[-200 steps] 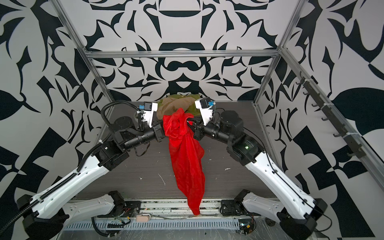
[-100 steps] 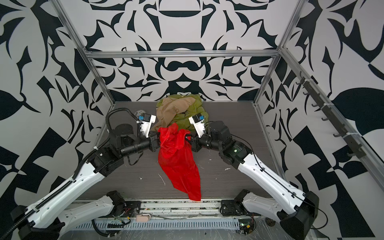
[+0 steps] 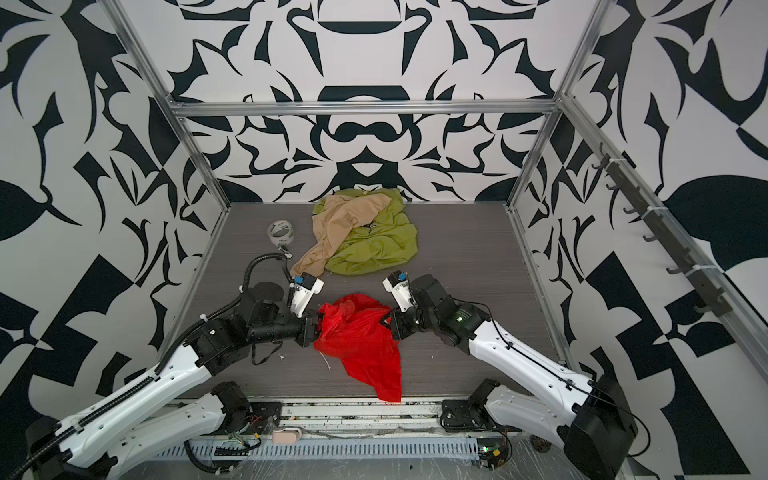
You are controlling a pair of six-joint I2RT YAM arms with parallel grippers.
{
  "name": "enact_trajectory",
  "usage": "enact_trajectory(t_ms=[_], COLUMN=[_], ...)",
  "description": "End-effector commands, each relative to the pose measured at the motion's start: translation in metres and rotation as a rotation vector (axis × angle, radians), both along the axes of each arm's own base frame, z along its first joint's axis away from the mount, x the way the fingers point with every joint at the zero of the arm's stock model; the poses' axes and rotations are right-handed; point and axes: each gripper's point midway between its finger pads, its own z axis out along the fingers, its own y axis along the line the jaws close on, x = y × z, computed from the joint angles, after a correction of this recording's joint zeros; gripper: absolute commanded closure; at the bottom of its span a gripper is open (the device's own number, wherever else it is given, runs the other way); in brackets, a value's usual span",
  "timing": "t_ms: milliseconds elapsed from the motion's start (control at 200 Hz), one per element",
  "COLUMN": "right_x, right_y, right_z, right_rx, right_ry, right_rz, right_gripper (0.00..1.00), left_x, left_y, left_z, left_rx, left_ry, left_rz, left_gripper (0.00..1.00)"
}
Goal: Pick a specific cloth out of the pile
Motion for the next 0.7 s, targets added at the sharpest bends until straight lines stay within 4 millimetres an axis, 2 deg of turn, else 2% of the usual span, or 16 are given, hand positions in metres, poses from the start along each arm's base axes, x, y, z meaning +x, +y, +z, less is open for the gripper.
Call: enact_trajectory(t_ms=[0,90,145,210,270,350,435,520,555,695], right_x=[-0.013,-0.018,-0.020,-0.021,-0.021,-0.021,-0.017,-0.010,-0.006,0.007], right_y=[-0.017,-0.024,-0.028,-0.031,-0.033,-0.034,-0.030,-0.030,-0.033,-0.044], right_z=[-0.036,-0.064,-0.079,-0.094,-0.105,-0.110,-0.098,-0.074,-0.064,-0.026], right_rx=[-0.099,-0.162,-0.202,-0.237,-0.274,-0.292,-0.283,-0.287,-0.300,-0.339], right_ry=[0.119,0.189,0.221,0.252,0.277,0.290,0.258,0.172,0.132,-0.023], right_rz=[-0.038,-0.056,-0.070,-0.073,-0.078,-0.077,-0.050,-0.014,-0.009,-0.006], right_gripper=[1.00,1.00,1.00,1.00,0.93,0.78,0.62,0.46,0.39,0.25], left_x=[-0.013,-0.014,-0.016,-0.018,-0.019,-0.021,-0.019,-0.015,-0.013,-0.006], left_y=[0.005,0.004,0.003,0.003,0.004,0.007,0.011,0.016,0.019,0.030], left_z=[-0.031,-0.054,-0.069,-0.086,-0.100,-0.110,-0.107,-0.091,-0.083,-0.052], left_rx=[0.057,0.087,0.101,0.127,0.161,0.188,0.191,0.184,0.180,0.158], left_ry=[0.085,0.123,0.156,0.198,0.234,0.254,0.236,0.186,0.160,0.076], left_rz=[-0.026,-0.031,-0.034,-0.038,-0.034,-0.029,-0.012,0.015,0.025,0.091], left_gripper=[1.00,1.00,0.94,0.93,0.89,0.72,0.42,0.11,0.01,0.00])
